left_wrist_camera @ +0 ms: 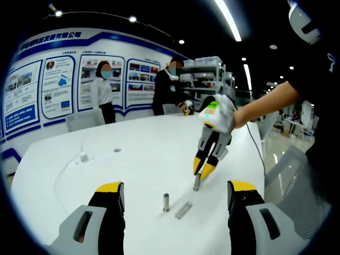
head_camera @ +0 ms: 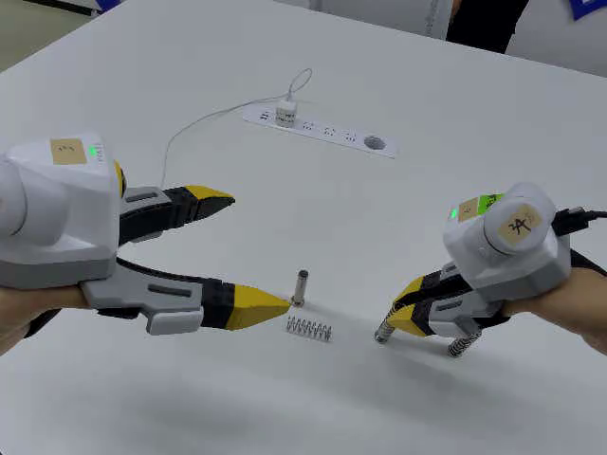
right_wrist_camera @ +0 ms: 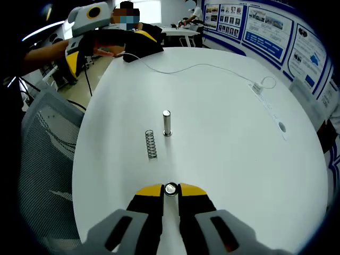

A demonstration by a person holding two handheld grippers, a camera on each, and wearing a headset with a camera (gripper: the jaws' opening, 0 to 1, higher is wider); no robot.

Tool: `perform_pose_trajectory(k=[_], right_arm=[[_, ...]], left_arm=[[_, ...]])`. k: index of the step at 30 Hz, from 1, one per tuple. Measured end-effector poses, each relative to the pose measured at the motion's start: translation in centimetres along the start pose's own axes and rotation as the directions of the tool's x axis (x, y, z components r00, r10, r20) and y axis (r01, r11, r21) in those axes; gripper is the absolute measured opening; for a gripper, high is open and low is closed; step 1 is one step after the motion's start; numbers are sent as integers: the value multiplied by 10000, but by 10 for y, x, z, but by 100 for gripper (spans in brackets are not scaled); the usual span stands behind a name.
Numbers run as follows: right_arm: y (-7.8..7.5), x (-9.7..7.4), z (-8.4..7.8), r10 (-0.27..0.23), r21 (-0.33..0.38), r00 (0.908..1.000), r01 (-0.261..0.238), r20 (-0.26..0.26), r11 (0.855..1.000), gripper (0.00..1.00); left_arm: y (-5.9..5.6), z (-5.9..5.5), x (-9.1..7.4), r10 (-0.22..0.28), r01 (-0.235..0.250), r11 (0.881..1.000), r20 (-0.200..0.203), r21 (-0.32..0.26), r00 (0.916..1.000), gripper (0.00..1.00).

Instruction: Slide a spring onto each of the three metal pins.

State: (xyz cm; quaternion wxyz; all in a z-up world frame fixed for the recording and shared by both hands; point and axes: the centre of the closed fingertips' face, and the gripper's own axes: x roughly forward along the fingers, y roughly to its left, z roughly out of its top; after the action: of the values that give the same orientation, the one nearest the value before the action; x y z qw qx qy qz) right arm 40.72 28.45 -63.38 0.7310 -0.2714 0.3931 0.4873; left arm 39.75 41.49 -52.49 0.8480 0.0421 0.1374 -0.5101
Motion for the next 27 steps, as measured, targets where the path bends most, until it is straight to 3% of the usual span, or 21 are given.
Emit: perform_pose_trajectory(k=[13,27], right_arm=[[-1,8,-4,-82,-229,9997,77,-209,9997,11],[-6,10,-3,-294,-252,9995,291,-105,9993,11]], left_arm=[[2,0,-2,49,-49,10000,28,-68,10000,81],[-1,1,-1,1,-1,10000,13,-40,10000,81]])
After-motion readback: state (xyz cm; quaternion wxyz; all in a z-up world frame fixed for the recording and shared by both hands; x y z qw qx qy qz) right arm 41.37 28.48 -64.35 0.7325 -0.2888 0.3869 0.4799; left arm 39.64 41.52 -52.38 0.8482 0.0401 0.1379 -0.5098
